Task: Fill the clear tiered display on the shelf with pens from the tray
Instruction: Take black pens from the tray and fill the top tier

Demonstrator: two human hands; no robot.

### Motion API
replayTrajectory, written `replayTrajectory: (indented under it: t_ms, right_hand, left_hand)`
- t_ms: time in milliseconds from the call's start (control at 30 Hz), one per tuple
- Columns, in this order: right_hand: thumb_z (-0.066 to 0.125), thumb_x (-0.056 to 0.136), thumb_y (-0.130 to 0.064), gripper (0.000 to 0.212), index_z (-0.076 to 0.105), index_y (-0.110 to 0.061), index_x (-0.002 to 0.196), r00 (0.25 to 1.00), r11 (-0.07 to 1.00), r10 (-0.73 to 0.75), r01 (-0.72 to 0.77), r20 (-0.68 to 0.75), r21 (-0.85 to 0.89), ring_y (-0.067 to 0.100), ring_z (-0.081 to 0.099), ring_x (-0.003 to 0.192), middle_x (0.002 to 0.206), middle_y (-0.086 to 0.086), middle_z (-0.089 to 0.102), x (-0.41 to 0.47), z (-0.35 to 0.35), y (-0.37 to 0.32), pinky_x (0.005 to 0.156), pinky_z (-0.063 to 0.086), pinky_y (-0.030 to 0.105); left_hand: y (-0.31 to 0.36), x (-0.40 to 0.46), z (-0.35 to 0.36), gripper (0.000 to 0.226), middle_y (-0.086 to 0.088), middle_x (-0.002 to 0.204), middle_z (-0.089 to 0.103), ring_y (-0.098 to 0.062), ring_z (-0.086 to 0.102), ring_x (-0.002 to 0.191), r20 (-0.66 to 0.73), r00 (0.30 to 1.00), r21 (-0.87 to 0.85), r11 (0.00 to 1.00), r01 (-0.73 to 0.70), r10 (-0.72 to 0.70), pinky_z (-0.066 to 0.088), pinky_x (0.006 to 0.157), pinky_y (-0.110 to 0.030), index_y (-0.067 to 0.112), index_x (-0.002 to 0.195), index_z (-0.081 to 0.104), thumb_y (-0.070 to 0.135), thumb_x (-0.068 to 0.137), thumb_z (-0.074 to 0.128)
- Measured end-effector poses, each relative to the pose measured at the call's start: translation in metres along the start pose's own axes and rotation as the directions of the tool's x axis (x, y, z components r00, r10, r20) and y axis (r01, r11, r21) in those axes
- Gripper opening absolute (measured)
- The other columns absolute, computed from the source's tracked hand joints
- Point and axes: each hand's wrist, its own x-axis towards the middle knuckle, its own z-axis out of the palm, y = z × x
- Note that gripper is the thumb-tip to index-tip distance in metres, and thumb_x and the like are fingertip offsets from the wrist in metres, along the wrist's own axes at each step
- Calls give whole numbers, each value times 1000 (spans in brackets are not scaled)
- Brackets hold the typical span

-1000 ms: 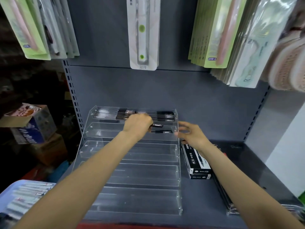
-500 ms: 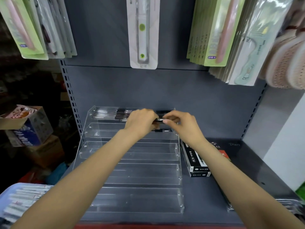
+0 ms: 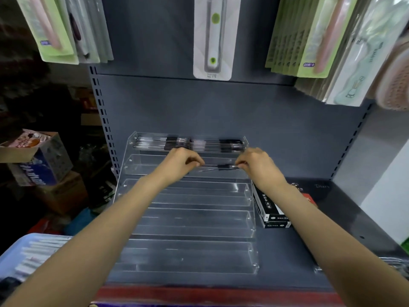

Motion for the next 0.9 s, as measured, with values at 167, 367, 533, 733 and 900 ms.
replayTrajectory:
  t_ms: [167, 367, 533, 733, 900]
  right_hand:
    - [42, 95, -10, 31, 66, -20, 112, 991, 990, 48, -30, 126, -140, 30, 60, 102, 117, 9, 60, -3, -3, -4, 83, 53, 42]
    - [48, 95, -23, 20, 64, -23, 107, 989, 982, 93, -71, 118, -176, 20, 60, 102, 118, -3, 63, -16, -3, -9, 73, 46, 30]
    - [49, 95, -17, 18, 64, -19, 105, 985, 978, 162, -152, 63, -147, 22, 60, 101, 117, -2, 62, -19, 2, -17, 76, 50, 33]
    - [47, 96, -21, 31, 56, -20, 126, 987, 984, 144, -135, 68, -115, 24, 57, 112, 131, 1, 55, -35, -13, -23, 83, 49, 37]
    - [53, 94, -19, 29, 60, -13, 122, 996, 993, 85, -85, 6, 78, 26, 58, 107, 122, 8, 56, -66, -19, -36, 88, 48, 35]
  left_hand:
    - [-2, -2, 1, 22, 2, 106, 68, -1, 53, 90, 96, 994, 49, 997, -64, 59, 32, 77, -1, 11, 109, 69, 17, 91, 58]
    - [-4, 8, 10, 14, -3, 101, 69, -13, 59, 95, 114, 993, 64, 997, -52, 45, 42, 85, -20, 14, 99, 71, 19, 89, 62]
    - [-2, 12, 16, 14, -3, 103, 69, -17, 62, 98, 111, 994, 86, 996, -33, 23, 49, 91, -34, 16, 99, 70, 17, 88, 62]
    - [14, -19, 11, 20, -3, 109, 63, -19, 57, 103, -156, 988, 127, 992, 6, 14, 47, 91, -36, 16, 108, 65, 20, 88, 61]
    - [32, -68, 13, 17, 1, 99, 67, -16, 60, 91, -337, 939, 62, 994, 87, -61, 50, 80, -31, 18, 103, 66, 18, 88, 60]
